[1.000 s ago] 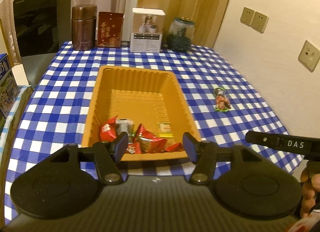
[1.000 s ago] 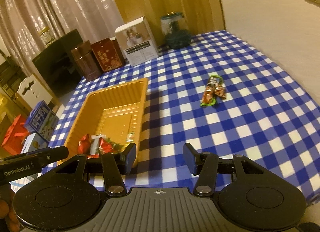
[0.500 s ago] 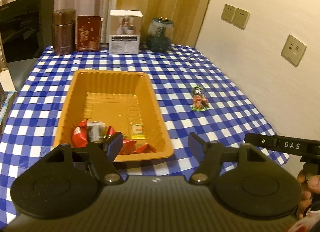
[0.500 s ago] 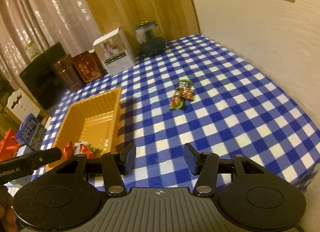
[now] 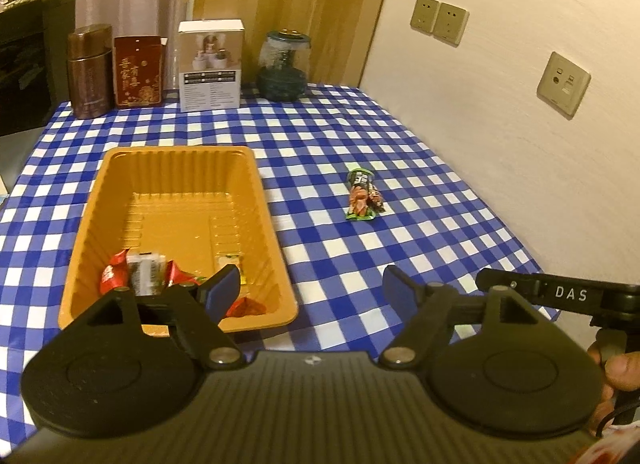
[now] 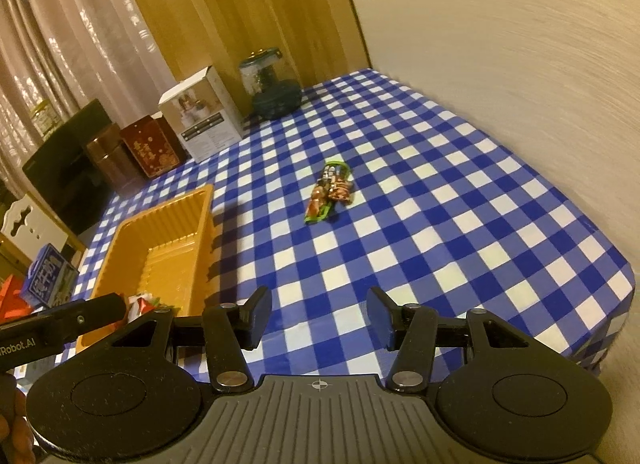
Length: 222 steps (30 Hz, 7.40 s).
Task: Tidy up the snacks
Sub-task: 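Lift both open tools out of the tray toward the green snack stick, then grasp the green snack stick with the left tool while the right grasps the small brown candy, then carry the snack stick and brown candy over the orange tray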
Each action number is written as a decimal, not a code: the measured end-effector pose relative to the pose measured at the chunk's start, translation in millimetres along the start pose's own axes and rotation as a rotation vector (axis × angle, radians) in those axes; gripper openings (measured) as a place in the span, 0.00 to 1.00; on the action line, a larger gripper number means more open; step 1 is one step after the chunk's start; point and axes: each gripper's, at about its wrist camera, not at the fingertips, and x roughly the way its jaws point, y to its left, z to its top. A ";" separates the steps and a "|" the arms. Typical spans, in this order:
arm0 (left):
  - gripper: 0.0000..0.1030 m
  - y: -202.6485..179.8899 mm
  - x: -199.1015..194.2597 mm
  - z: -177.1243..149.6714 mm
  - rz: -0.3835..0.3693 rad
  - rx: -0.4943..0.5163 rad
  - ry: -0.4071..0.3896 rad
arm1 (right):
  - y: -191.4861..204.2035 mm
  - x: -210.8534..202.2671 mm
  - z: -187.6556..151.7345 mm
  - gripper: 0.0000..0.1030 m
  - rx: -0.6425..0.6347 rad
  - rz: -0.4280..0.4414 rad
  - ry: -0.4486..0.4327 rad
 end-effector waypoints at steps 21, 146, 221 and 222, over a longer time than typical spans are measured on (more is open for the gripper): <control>0.74 -30.3 58.3 29.2 -0.072 0.078 0.038 | -34.1 23.5 20.9 0.51 0.036 -0.048 -0.006; 0.25 -88.2 305.3 75.6 -0.075 0.262 0.233 | -79.2 193.9 67.9 0.22 -0.138 -0.222 -0.009; 0.25 75.5 -39.4 -21.9 0.150 -0.081 0.049 | 147.5 40.7 -41.5 0.22 -0.318 0.129 0.039; 0.25 77.8 -39.9 -20.3 0.155 -0.083 0.047 | 150.4 42.5 -40.3 0.22 -0.320 0.133 0.038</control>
